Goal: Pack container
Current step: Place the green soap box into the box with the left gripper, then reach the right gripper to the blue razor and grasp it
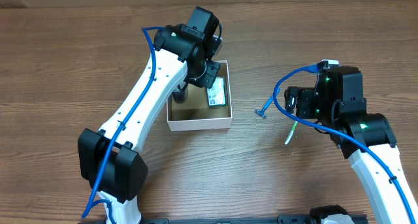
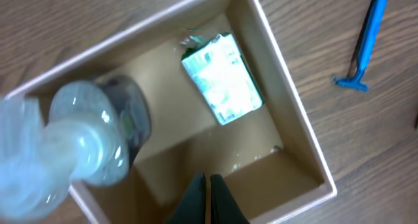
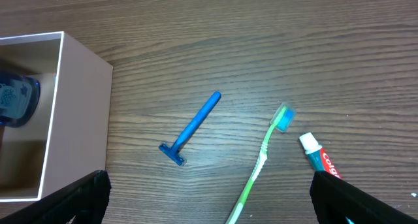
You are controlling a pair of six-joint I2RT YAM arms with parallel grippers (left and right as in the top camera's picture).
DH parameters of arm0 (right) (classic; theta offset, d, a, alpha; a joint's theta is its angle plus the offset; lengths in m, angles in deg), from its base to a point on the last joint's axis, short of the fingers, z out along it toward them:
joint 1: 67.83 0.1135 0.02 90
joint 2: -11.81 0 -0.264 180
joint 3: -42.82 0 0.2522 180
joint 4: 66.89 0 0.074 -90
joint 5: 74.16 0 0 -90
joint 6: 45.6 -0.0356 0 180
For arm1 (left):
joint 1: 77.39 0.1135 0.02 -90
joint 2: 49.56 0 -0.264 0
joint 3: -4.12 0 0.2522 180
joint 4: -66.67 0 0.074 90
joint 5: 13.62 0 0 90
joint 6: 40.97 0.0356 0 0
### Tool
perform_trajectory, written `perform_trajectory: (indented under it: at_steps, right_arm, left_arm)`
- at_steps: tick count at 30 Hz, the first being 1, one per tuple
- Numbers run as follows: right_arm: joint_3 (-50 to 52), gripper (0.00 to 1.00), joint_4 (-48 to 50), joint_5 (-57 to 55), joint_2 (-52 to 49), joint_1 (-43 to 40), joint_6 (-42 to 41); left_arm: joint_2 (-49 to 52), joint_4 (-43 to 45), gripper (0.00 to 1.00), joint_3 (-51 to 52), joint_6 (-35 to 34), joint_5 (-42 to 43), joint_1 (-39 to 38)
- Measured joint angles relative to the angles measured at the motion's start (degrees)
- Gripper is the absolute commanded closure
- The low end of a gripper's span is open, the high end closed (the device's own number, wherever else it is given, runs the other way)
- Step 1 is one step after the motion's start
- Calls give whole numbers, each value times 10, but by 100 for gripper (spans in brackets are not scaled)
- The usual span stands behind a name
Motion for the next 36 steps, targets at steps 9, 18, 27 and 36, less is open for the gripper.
perform_trajectory:
  at_steps: [9, 18, 27, 36]
  right_arm:
    - [0, 1, -32, 0, 0, 0, -9]
    - [-87, 2, -122, 0, -16, 0, -68]
    - [-200, 0, -132, 9, -203, 0, -138]
    - [-200, 0, -99, 33, -411, 9, -187]
  left_arm:
    - [-157, -32, 28, -15, -16, -40, 53]
    - [-254, -87, 15, -35, -32, -18, 286]
    - [-220, -63, 15, 25, -32, 5, 325]
    - [-201, -60, 15, 51, -32, 9, 325]
